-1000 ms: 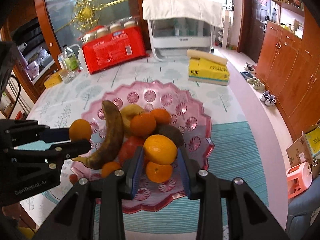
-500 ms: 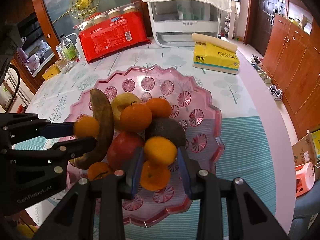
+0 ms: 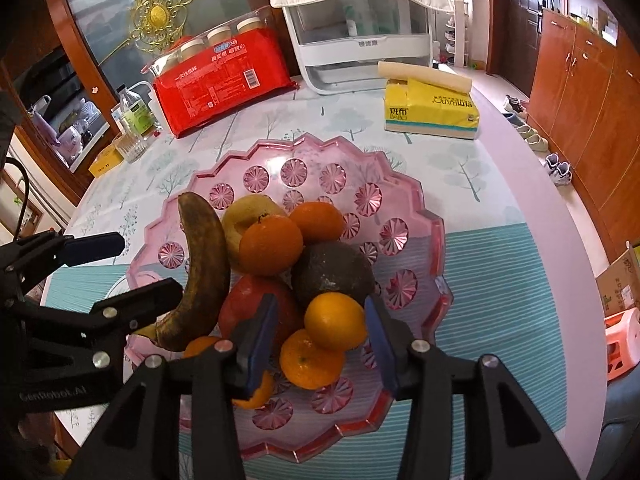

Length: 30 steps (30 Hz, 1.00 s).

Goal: Organize fruits
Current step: 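Lower both oranges into the pink bowl and open both grippers, then withdraw both grippers from the bowl toward the red fruits on the runner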

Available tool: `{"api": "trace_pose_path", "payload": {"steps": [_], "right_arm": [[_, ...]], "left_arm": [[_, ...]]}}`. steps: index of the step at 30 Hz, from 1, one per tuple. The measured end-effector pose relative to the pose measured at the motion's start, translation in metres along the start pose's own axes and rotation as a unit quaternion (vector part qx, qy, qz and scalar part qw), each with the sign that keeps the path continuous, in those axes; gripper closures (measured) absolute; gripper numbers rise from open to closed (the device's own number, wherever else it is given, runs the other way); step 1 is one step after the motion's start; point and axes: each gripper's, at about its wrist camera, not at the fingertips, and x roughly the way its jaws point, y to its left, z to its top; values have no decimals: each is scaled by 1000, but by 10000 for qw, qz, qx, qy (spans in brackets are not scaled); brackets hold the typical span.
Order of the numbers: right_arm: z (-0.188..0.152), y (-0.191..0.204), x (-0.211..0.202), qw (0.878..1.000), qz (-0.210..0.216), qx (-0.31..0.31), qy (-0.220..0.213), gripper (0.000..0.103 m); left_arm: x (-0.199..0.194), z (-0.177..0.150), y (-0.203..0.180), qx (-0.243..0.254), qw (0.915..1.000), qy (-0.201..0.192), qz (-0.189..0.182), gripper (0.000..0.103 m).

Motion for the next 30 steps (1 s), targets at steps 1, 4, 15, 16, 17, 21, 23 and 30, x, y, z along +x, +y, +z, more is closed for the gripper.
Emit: {"api": "trace_pose_path", "payload": {"steps": [1, 4, 15, 16, 17, 21, 23, 30], "right_arm": [[0, 0, -1, 10000, 8, 0, -9, 57], [1, 3, -3, 10000, 12, -16, -47, 57], [1, 12, -15, 9998, -51, -117, -138, 57], [1, 13, -16, 9998, -51, -122, -144, 57], [1, 14, -17, 9998, -51, -122, -149, 57], [0, 18, -21, 9997, -85, -140, -170, 57], [-1, 21, -24, 9997, -92, -153, -189, 57], [-4, 33, -37, 9992, -145, -221, -292, 57]], "left_arm": [[-1, 0, 1, -17, 10000, -1, 5, 25], [-4, -1, 4, -62, 10000, -21, 17, 25], [-16, -5, 6, -92, 9999, -139, 14, 24], [-17, -6, 7, -99, 9998, -151, 15, 24], [-18, -7, 8, -105, 9998, -157, 21, 24], [-25, -12, 13, -156, 9997, -208, 45, 24], [-28, -14, 15, -181, 9995, -233, 53, 23], [-43, -26, 31, -311, 9989, -338, 122, 20]]}}
